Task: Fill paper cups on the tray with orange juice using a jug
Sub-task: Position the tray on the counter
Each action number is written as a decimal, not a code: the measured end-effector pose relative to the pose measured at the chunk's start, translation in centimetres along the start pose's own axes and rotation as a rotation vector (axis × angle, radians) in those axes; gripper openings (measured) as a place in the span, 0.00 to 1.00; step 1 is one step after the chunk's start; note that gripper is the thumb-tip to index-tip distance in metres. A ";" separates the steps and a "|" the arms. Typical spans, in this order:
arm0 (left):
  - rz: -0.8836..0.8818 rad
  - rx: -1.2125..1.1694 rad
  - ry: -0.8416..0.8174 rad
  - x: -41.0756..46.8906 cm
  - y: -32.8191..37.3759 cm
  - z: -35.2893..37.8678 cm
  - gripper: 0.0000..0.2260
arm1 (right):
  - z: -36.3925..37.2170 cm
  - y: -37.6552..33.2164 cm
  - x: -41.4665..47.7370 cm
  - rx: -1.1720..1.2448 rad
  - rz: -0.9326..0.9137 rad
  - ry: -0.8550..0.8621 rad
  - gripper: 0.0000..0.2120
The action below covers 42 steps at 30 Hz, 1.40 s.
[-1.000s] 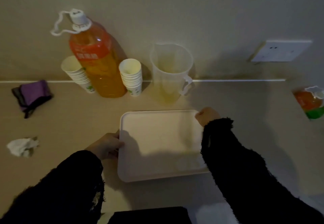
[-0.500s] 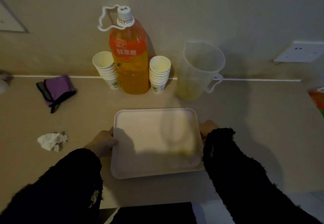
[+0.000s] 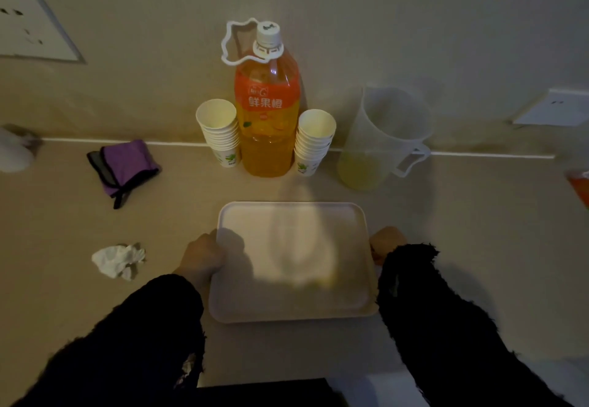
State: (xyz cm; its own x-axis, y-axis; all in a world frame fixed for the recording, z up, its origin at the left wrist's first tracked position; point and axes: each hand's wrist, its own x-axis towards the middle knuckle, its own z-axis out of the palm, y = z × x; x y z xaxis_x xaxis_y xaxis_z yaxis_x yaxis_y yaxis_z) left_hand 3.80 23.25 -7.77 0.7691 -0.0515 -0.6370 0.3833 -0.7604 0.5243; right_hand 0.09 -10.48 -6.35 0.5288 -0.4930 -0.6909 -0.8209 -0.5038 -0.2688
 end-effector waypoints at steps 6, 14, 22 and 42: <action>-0.022 0.164 0.406 -2.6 -0.8 -1.2 0.22 | 0.2 -1.9 -1.2 -0.072 -0.073 0.127 0.10; -0.268 0.268 0.685 -1.1 -8.1 -3.7 0.17 | 1.0 -8.0 -4.9 -0.104 -0.365 0.174 0.10; -0.170 0.053 0.504 -1.8 -6.5 -4.0 0.18 | 4.1 -10.0 -8.2 -0.189 -0.511 0.111 0.14; -0.034 -1.018 -0.034 -9.7 10.4 0.0 0.05 | 5.7 -7.3 -12.9 0.691 -0.711 0.126 0.09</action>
State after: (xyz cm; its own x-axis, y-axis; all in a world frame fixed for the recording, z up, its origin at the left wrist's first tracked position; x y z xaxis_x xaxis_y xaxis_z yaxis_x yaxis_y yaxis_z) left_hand 0.33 15.81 3.88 0.7409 -0.0704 -0.6679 0.6698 0.1491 0.7274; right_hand -2.00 3.56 0.73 0.9318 -0.3292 -0.1527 -0.2291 -0.2076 -0.9510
